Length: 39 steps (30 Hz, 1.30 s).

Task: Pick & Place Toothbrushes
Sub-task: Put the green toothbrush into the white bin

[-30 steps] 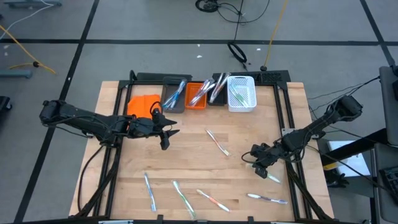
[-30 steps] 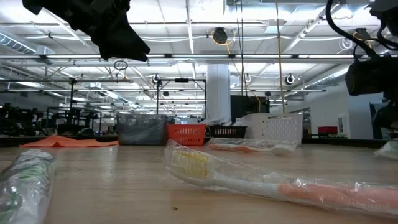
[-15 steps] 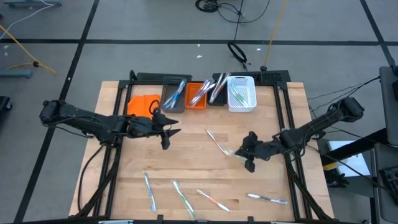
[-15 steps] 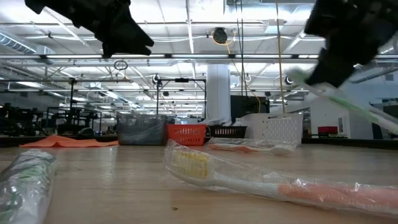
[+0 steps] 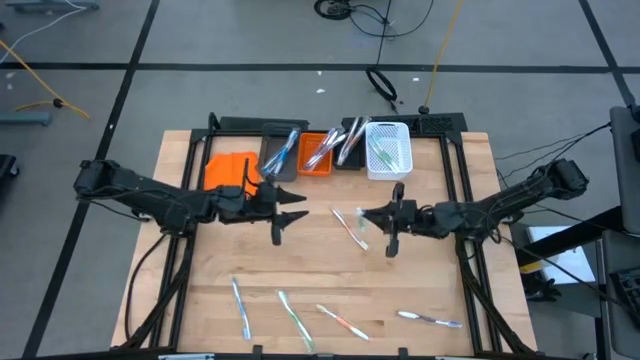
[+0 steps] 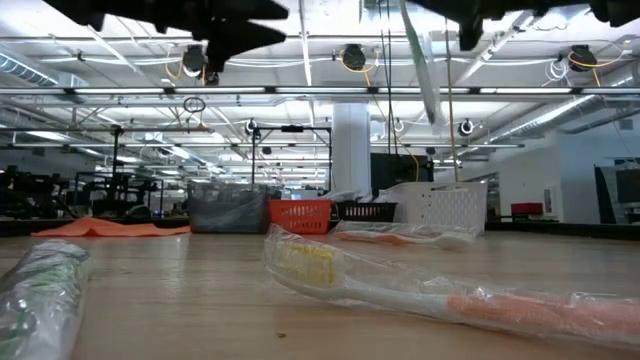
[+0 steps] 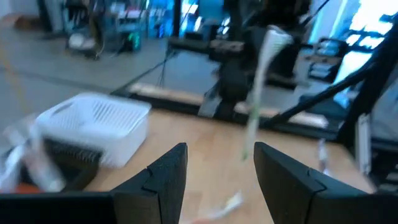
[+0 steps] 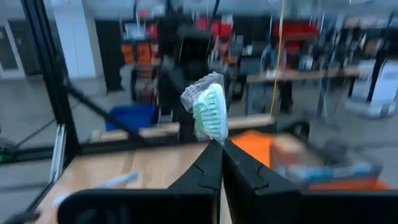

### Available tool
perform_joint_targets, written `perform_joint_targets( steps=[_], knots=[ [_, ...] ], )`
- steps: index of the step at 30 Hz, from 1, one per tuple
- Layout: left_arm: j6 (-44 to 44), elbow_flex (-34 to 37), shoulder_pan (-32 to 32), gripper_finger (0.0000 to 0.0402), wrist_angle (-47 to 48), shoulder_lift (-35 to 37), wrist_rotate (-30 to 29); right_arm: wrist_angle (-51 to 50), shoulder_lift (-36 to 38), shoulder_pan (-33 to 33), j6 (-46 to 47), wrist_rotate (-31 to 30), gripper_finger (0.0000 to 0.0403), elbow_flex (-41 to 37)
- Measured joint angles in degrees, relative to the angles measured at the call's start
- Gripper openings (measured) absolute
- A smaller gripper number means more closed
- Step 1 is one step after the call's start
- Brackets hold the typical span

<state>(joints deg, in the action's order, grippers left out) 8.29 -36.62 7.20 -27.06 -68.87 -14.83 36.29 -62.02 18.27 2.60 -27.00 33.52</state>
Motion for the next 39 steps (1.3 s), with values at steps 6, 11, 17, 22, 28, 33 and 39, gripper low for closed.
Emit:
perform_joint_targets(
  steps=[6,11,17,22,28,33,39],
  knots=[
    [-2.5,0.0,-0.1,0.0189,-19.0,-9.4,0.5,7.8,0.0,-0.8,-6.3,0.0,0.0000,0.0],
    [-1.6,0.0,-1.5,0.0189,-32.3,-16.8,5.0,11.7,0.0,-1.0,-9.0,0.1,0.0000,0.0],
    [1.1,-3.3,-2.8,0.0189,-36.8,-23.8,9.4,12.3,0.0,-1.7,-9.7,0.1,0.0000,0.0],
    [-0.3,-9.5,-2.3,0.0189,-35.5,-29.1,12.6,12.3,-1.0,-2.6,-9.4,0.2,0.0000,0.1],
    [-1.3,-15.2,-2.3,0.0189,-33.0,-32.8,12.9,12.8,-1.5,-2.9,-9.3,0.2,0.0000,0.1],
    [-2.5,-17.5,-2.3,0.0189,-32.7,-34.8,11.9,13.6,-1.5,-2.9,-9.3,2.1,0.0000,0.1],
    [-3.3,-17.8,-2.3,0.0189,-30.6,-35.2,6.0,14.5,-1.5,-2.9,-9.6,3.3,0.0000,0.1]
  ],
)
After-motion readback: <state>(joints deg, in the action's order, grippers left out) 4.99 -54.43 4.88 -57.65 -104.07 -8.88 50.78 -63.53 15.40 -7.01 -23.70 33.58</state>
